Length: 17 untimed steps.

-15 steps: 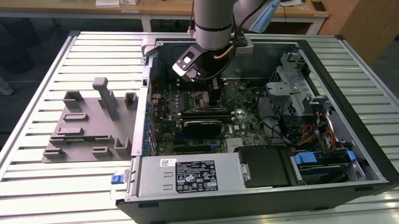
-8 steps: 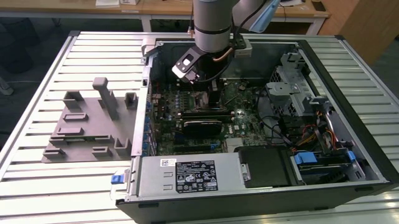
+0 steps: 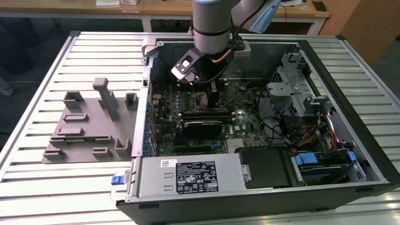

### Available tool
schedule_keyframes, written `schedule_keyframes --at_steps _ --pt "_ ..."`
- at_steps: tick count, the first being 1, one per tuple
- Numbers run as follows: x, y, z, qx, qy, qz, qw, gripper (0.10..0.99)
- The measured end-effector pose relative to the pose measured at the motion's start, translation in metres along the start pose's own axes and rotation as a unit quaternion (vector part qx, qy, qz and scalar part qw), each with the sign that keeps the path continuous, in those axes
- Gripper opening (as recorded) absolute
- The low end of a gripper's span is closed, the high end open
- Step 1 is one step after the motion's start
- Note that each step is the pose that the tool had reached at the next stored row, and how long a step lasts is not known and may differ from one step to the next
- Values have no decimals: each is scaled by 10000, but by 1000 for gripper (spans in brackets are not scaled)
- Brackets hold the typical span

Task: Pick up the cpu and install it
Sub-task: 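Place the cpu into insertion slot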

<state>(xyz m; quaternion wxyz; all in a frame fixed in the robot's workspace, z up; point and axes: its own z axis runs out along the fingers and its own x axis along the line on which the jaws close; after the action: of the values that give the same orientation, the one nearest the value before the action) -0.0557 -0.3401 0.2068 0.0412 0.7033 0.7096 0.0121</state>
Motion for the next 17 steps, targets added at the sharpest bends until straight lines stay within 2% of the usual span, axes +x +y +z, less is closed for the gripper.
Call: schedule_keyframes --at_steps 12,13,14,17 --pt "48 -21 66 0 0 0 10000 541" --pt "55 -43 160 17 -27 -4 10000 541" --pt "61 -38 137 -1 2 0 10000 541" --pt "54 -29 3 -1 1 2 10000 541"
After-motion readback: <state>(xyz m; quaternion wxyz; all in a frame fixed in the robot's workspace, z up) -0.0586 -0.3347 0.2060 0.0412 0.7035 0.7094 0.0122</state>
